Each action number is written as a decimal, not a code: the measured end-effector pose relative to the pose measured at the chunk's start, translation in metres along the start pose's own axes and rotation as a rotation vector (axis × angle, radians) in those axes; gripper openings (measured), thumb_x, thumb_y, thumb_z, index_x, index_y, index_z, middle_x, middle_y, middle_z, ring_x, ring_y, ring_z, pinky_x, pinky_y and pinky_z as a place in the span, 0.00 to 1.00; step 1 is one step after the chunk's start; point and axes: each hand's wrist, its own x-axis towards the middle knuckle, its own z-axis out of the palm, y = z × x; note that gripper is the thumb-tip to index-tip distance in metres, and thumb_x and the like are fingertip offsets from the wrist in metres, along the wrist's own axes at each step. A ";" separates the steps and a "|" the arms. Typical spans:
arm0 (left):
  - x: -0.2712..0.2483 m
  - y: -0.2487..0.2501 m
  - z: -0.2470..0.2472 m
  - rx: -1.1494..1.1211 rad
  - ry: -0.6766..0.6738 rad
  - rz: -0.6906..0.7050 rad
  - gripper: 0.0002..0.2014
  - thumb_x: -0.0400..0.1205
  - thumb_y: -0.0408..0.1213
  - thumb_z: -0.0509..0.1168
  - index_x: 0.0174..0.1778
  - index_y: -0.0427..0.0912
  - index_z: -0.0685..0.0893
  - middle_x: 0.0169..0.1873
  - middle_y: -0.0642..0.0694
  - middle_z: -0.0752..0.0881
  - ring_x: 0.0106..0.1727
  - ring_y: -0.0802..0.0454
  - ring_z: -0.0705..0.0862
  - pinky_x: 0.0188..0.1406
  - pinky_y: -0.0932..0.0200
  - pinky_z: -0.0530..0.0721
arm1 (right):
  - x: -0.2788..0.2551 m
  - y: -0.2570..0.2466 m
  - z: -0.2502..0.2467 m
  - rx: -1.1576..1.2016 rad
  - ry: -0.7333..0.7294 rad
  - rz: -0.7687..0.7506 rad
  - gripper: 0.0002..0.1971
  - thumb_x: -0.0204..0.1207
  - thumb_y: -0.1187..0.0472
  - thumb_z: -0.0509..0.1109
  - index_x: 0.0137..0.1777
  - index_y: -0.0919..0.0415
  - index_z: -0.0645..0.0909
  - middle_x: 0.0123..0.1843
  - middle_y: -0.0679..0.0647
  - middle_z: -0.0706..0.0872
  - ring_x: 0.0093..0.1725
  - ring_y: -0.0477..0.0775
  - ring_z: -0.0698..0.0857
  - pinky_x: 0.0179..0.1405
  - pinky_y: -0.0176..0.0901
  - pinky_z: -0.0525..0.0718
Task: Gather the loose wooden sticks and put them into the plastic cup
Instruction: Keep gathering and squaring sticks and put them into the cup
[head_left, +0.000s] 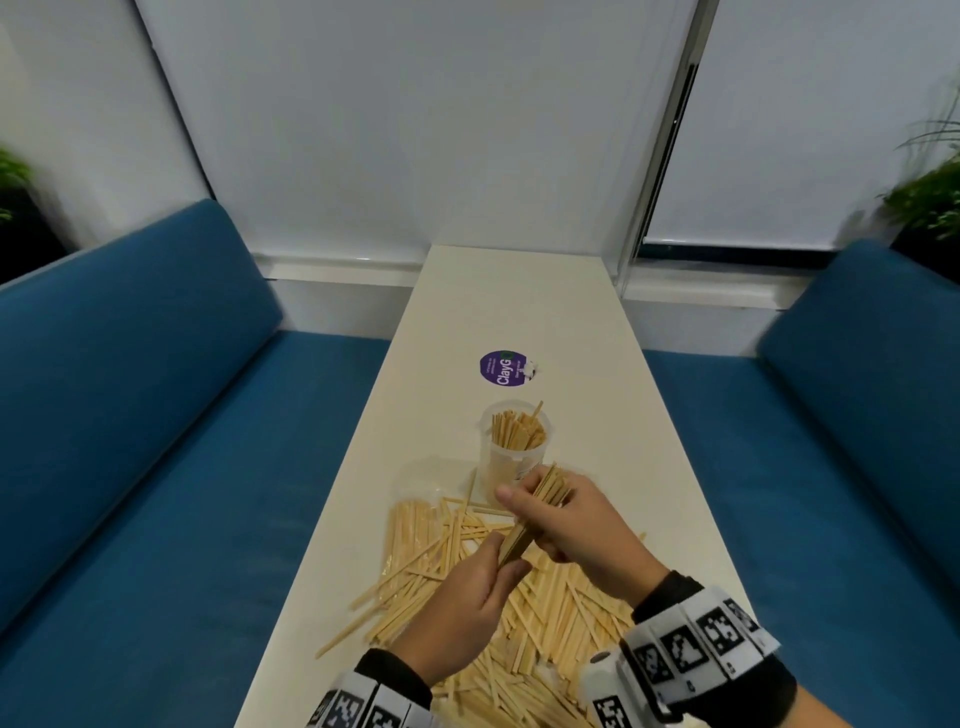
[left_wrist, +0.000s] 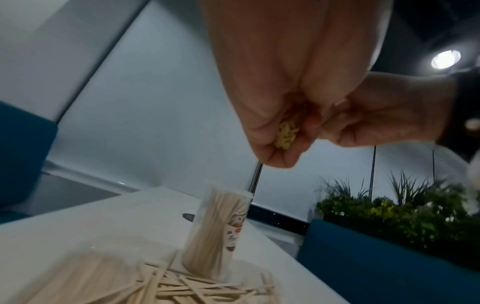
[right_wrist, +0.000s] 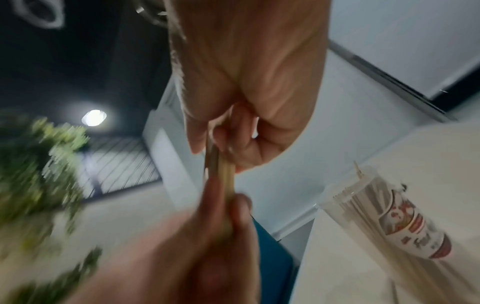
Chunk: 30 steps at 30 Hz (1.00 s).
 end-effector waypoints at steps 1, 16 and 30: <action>0.001 -0.004 -0.002 0.014 0.000 -0.023 0.04 0.86 0.47 0.50 0.50 0.61 0.69 0.34 0.54 0.74 0.31 0.61 0.70 0.34 0.56 0.69 | 0.005 -0.003 -0.003 0.010 -0.031 0.006 0.13 0.73 0.52 0.74 0.37 0.61 0.78 0.21 0.49 0.74 0.19 0.46 0.69 0.16 0.34 0.66; -0.079 -0.088 -0.061 0.004 0.222 -0.488 0.10 0.80 0.52 0.61 0.57 0.65 0.77 0.61 0.64 0.80 0.62 0.68 0.79 0.52 0.77 0.74 | 0.131 -0.019 -0.046 -0.443 0.534 -0.300 0.19 0.79 0.55 0.66 0.34 0.71 0.79 0.30 0.66 0.82 0.30 0.56 0.78 0.28 0.29 0.71; -0.135 -0.112 -0.046 0.086 0.272 -0.600 0.11 0.77 0.39 0.70 0.39 0.65 0.88 0.43 0.71 0.86 0.49 0.78 0.81 0.48 0.80 0.77 | 0.152 0.055 -0.028 -0.865 0.144 0.118 0.25 0.71 0.36 0.68 0.30 0.59 0.76 0.31 0.54 0.78 0.35 0.55 0.79 0.28 0.40 0.71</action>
